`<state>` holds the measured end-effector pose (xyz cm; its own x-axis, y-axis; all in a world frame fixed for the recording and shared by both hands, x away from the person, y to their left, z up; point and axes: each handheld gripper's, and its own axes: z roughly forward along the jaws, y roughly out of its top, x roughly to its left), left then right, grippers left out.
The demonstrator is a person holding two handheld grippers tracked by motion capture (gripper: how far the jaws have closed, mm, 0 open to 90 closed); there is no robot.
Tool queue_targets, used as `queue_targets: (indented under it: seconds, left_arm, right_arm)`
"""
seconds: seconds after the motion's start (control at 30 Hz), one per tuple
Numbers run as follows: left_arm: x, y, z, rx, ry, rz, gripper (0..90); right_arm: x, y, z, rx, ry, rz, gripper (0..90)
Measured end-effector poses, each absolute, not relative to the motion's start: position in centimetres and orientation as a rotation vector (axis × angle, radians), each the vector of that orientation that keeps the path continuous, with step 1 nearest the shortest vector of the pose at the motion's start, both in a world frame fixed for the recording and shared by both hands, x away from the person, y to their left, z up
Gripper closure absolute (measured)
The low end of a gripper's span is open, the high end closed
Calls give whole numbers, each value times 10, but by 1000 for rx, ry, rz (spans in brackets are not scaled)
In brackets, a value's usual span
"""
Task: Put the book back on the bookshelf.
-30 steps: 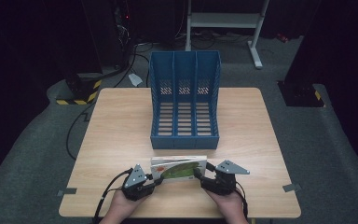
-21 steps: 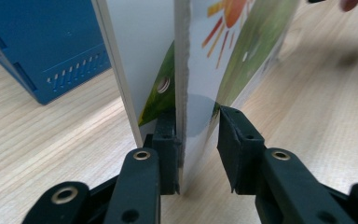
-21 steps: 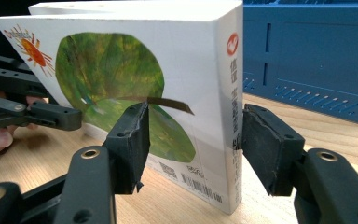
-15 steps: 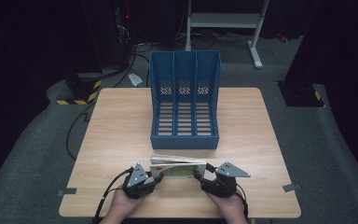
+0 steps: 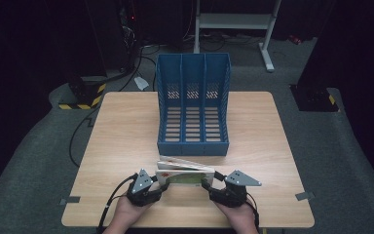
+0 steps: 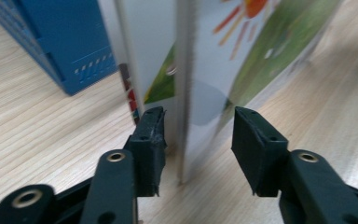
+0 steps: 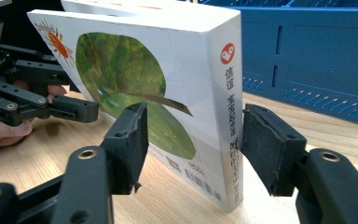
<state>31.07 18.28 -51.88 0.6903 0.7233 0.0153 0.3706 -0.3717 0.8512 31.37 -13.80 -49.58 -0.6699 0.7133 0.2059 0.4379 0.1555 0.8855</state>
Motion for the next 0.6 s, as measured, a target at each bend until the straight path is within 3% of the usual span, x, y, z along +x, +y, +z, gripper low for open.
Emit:
queue_targets:
  seconds: [0.2,0.6]
  left_arm:
    - [313,192,-517,1959,909,491,452]
    - [315,219,-518,1895,1071,519,439]
  right_arm:
    - [315,-137,-495,1098,2182,1504,349]
    - [323,-135,-485,1049,2216,1514,315]
